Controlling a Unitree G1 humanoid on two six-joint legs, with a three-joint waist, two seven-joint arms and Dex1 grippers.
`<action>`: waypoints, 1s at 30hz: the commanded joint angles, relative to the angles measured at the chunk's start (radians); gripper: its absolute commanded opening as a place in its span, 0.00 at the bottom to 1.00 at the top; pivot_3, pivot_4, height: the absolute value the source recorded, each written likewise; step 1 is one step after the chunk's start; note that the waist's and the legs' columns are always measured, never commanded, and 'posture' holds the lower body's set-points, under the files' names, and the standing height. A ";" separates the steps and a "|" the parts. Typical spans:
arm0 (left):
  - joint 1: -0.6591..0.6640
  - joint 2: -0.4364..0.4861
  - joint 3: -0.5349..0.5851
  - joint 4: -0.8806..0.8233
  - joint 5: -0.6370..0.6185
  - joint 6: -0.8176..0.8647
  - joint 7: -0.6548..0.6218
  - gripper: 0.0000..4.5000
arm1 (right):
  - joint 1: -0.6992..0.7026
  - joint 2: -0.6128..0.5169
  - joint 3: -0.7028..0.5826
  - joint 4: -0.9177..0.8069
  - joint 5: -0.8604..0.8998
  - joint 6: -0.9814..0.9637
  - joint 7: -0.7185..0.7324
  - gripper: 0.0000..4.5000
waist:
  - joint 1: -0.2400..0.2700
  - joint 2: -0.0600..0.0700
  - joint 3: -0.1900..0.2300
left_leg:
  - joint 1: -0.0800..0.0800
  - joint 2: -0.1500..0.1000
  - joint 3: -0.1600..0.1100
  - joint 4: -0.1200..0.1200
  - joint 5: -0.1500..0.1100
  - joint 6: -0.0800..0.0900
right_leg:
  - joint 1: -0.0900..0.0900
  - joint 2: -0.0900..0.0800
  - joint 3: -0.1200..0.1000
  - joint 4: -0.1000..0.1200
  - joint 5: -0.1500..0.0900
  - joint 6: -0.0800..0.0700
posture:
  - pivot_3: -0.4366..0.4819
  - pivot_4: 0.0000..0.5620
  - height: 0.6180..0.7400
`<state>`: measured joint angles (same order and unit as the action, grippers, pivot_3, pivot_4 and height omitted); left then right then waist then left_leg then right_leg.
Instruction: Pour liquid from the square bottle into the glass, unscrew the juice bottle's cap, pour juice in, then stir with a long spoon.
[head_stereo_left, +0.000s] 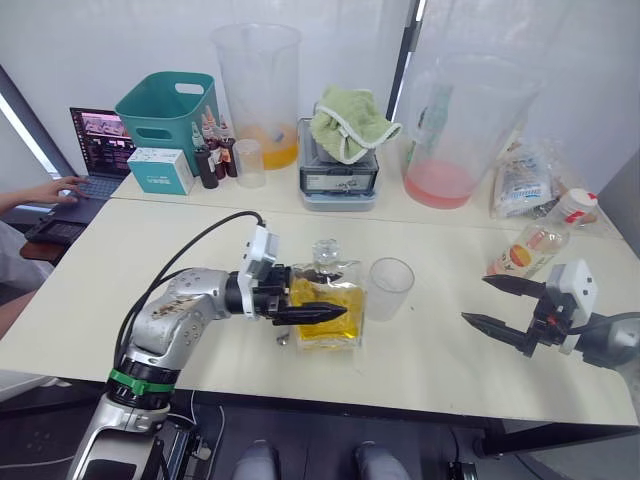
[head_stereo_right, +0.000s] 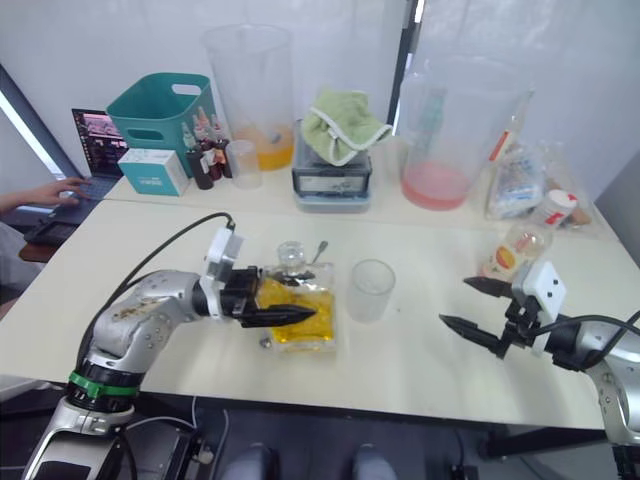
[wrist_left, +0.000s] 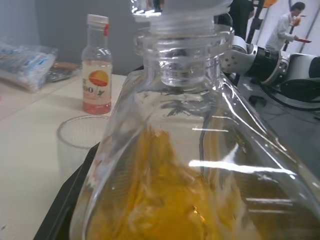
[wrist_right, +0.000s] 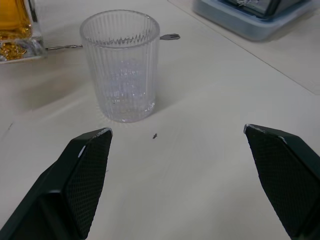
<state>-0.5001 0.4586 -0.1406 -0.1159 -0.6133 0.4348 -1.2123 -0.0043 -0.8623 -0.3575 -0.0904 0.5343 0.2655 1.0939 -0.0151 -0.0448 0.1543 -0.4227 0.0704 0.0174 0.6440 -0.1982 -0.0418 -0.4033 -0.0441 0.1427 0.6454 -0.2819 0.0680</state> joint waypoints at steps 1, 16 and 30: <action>-0.018 -0.047 -0.046 0.008 0.063 -0.122 -0.028 0.63 | 0.019 -0.021 -0.060 -0.059 0.030 0.020 -0.004 1.00 | 0.001 0.001 0.000 | 0.000 0.000 0.000 0.000 0.000 0.000 | 0.000 0.000 0.000 0.000 0.000 0.000 | 0.48 0.27 1.00; -0.016 -0.155 -0.138 0.268 0.285 -0.437 -0.048 0.92 | 0.037 -0.025 -0.078 -0.143 0.047 0.096 -0.014 1.00 | 0.003 0.002 0.000 | 0.002 -0.002 -0.003 0.004 0.000 0.000 | 0.005 0.000 0.000 0.000 0.000 0.000 | 0.48 0.27 1.00; -0.024 -0.095 -0.103 0.077 0.145 -0.155 -0.062 0.99 | -0.005 -0.028 -0.050 -0.130 0.036 0.109 -0.016 1.00 | 0.001 0.003 -0.001 | 0.003 -0.002 -0.005 0.003 0.000 0.000 | 0.008 0.000 0.000 0.001 -0.001 0.001 | 0.48 0.27 1.00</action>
<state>-0.5170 0.3680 -0.2402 0.0009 -0.4562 0.2674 -1.2817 0.0061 -0.8785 -0.3975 -0.2053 0.5645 0.3753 1.0793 -0.0139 -0.0419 0.1537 -0.4191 0.0684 0.0124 0.6475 -0.1980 -0.0415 -0.3948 -0.0438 0.1424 0.6456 -0.2827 0.0693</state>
